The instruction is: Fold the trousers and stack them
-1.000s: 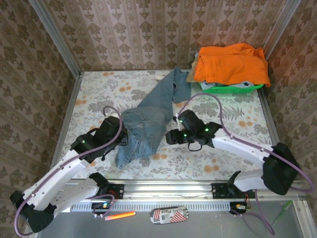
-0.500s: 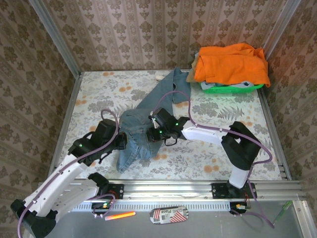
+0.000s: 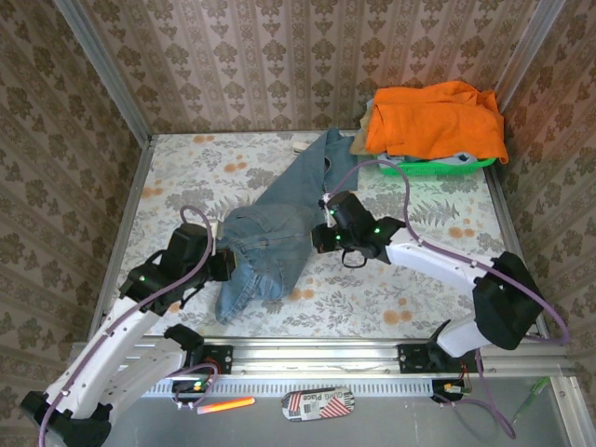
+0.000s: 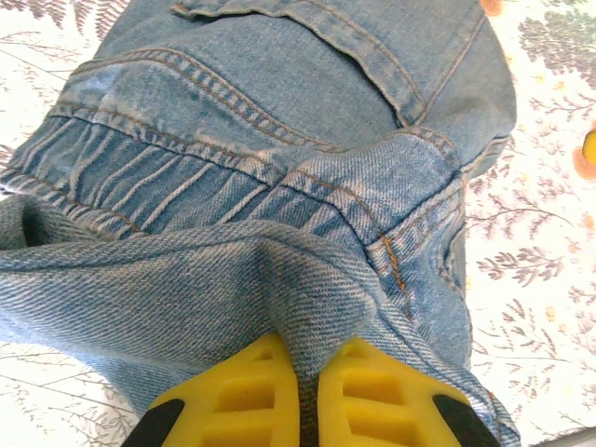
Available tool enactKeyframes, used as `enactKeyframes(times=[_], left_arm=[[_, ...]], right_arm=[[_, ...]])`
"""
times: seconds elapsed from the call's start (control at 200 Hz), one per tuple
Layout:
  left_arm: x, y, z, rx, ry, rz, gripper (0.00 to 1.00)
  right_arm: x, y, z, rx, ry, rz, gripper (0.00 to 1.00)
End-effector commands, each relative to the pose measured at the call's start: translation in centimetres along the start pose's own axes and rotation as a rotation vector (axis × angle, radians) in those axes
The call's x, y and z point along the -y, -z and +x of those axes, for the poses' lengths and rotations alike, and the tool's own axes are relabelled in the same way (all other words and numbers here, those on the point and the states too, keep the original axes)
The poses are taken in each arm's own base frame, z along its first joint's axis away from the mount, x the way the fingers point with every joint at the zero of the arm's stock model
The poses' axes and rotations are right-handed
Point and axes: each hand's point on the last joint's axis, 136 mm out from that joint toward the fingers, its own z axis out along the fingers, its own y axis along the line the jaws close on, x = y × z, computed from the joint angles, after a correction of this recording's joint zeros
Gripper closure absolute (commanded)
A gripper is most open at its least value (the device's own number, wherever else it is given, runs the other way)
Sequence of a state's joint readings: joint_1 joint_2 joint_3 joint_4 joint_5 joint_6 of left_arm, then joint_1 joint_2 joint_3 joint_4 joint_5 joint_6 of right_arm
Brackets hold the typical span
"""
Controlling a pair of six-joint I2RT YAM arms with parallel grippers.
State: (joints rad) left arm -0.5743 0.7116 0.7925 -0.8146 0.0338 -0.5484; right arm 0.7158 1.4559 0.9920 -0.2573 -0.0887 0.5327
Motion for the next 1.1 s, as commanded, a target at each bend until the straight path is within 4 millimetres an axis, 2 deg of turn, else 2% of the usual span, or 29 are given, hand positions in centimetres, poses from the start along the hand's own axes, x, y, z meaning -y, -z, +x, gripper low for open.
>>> enactKeyframes(times=[0.0,0.055,0.07,0.11,0.19,0.25,0.34,0.46,0.62,0.63,0.73,0.835,0.915,1.095], left_arm=[[2.2,-0.2,-1.4,0.037,0.005,0.109,1.0],[2.6,-1.2,-1.1,0.01,0.014,0.128,1.0],[2.6,-1.4,-0.9,0.001,0.014,0.133,1.0],[2.8,-1.9,-0.7,-0.015,0.018,0.145,1.0],[3.2,-2.5,-0.2,-0.031,0.015,0.171,1.0],[3.1,-2.9,0.0,-0.032,0.015,0.172,1.0],[3.3,-3.3,0.0,-0.03,0.014,0.187,1.0],[3.5,-3.8,0.2,-0.044,0.012,0.199,1.0],[3.7,-4.4,0.6,-0.068,0.0,0.212,1.0],[3.7,-4.4,0.6,-0.068,-0.001,0.212,1.0],[3.8,-4.4,0.6,-0.077,-0.01,0.217,1.0],[4.1,-4.2,0.4,-0.079,-0.018,0.23,1.0],[4.3,-4.2,0.2,-0.078,-0.022,0.231,1.0],[4.4,-4.5,-0.1,-0.076,-0.027,0.233,1.0]], right_arm=[[0.3,0.9,2.0,-0.05,0.049,0.024,0.43],[2.1,1.0,2.4,-0.043,0.048,0.092,0.3],[2.3,1.9,1.8,-0.014,0.043,0.1,0.27],[3.9,2.5,1.3,0.019,0.014,0.149,0.2],[7.2,3.2,-1.1,0.083,-0.108,0.196,0.16],[8.7,3.2,-3.7,0.147,-0.149,0.24,0.14],[10.4,0.9,-7.7,0.154,-0.134,0.349,0.12],[12.0,-4.1,-12.7,0.11,-0.142,0.388,0.11],[14.6,-9.7,-17.7,0.081,-0.143,0.413,0.15],[15.0,-10.1,-17.4,0.065,-0.146,0.422,0.15],[16.8,-12.3,-18.9,0.038,-0.174,0.436,0.17],[18.4,-13.8,-19.9,0.004,-0.189,0.45,0.2],[18.1,-14.8,-20.3,-0.011,-0.174,0.41,0.25],[15.7,-16.2,-20.9,-0.014,-0.154,0.236,0.5]])
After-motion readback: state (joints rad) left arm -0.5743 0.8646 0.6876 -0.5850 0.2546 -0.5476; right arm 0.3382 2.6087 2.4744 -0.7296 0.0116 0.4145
